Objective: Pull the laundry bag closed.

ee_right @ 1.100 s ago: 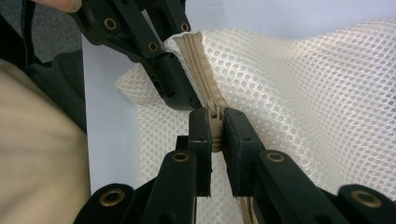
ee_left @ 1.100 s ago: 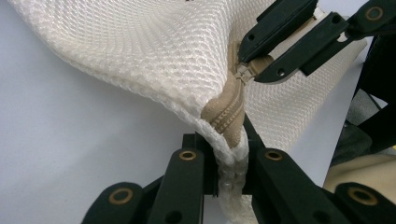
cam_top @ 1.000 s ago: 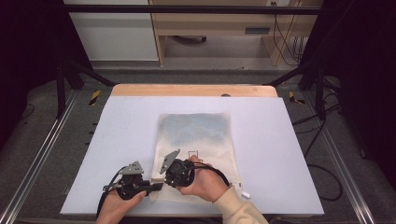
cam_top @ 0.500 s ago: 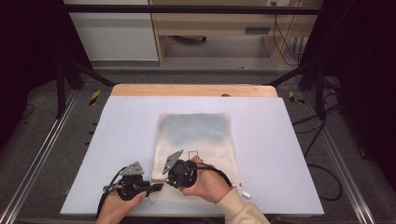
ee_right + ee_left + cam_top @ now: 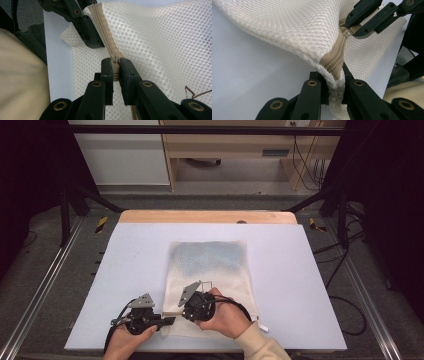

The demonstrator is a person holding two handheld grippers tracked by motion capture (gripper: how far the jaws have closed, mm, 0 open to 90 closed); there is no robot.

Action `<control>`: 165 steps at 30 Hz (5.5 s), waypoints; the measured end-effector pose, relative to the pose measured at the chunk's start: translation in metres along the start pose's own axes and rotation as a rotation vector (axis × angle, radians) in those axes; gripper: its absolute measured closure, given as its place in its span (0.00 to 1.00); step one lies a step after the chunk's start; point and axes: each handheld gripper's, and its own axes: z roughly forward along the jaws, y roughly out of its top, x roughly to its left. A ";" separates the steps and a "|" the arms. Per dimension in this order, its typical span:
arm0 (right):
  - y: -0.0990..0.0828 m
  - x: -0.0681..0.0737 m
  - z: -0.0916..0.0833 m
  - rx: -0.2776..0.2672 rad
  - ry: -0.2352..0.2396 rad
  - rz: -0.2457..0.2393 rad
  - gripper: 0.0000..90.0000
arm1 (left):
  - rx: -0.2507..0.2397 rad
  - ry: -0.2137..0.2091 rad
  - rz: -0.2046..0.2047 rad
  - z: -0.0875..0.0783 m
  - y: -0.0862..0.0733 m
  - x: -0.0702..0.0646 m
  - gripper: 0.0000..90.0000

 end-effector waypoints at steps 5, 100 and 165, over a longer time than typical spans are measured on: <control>-0.002 0.000 -0.001 0.008 -0.003 0.003 0.91 | 0.001 0.000 0.001 0.000 0.000 0.000 0.93; -0.033 -0.002 -0.023 -0.017 -0.055 0.051 0.91 | -0.003 -0.001 0.029 0.003 0.000 -0.008 0.93; -0.046 -0.005 -0.032 -0.033 -0.059 0.071 0.91 | -0.019 -0.003 0.041 0.003 0.000 -0.011 0.93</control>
